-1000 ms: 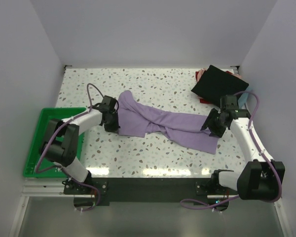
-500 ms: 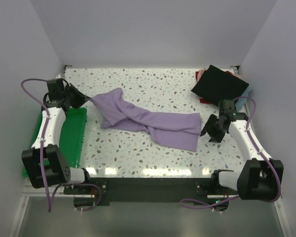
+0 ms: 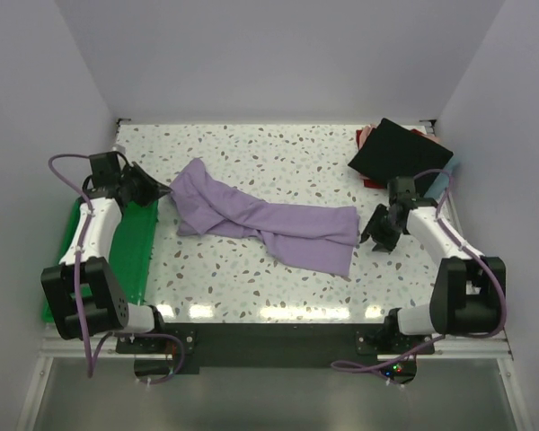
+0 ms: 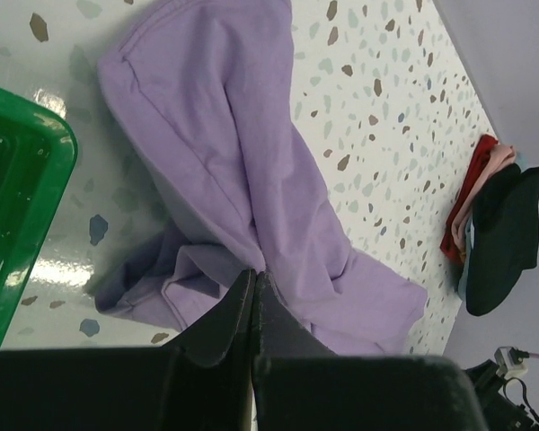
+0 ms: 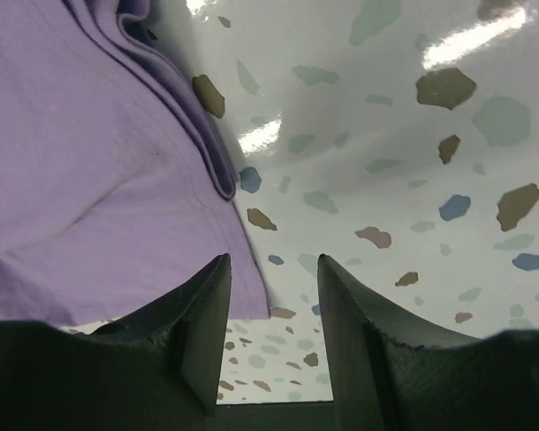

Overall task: Fold and stack the t-shirts
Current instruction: Flatten the tshirt out

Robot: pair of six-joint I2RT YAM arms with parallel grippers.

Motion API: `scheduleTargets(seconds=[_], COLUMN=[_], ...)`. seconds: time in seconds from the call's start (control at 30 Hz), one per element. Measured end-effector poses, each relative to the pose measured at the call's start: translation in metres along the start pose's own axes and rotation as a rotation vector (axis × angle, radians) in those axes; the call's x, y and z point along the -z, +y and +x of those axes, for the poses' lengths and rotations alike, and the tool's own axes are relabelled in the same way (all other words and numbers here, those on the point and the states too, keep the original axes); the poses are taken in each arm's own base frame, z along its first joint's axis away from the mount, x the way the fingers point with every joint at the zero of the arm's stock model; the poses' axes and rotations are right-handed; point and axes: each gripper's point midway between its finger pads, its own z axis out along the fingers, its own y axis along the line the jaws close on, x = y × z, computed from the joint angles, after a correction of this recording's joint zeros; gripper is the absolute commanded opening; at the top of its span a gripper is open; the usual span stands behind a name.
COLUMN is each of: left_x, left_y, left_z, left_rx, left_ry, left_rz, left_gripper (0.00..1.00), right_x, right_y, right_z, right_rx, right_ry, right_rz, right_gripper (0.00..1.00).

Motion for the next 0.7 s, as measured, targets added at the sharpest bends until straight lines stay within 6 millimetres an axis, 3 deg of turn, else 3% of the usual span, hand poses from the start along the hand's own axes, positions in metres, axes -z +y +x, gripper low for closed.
scheduleTargets(seconds=[0.27, 0.43, 0.53, 0.57, 0.63, 0.7], left_x=[-0.004, -0.004, -0.004, -0.003, -0.003, -0.003], left_y=[0.018, 0.019, 0.020, 0.020, 0.019, 0.014], left_z=[0.019, 0.020, 0.020, 0.020, 0.019, 0.014], left_rx=[0.022, 0.008, 0.006, 0.007, 0.007, 0.007], left_ry=[0.050, 0.055, 0.054, 0.054, 0.054, 0.049], left_rz=[-0.037, -0.040, -0.041, -0.042, -0.040, -0.032], left_gripper=[0.00, 0.00, 0.00, 0.00, 0.00, 0.00], right_x=[-0.033, -0.049, -0.055, -0.056, -0.057, -0.056], right_y=[0.033, 0.039, 0.041, 0.041, 0.043, 0.047], right_z=[0.002, -0.003, -0.007, -0.008, -0.011, -0.016], right_rx=[0.074, 0.081, 0.086, 0.089, 0.094, 0.097], right_ry=[0.053, 0.071, 0.076, 0.077, 0.080, 0.078], right_rz=[-0.008, 0.011, 0.021, 0.022, 0.024, 0.023], right_gripper=[0.44, 0.41, 0.29, 0.16, 0.00, 0.00])
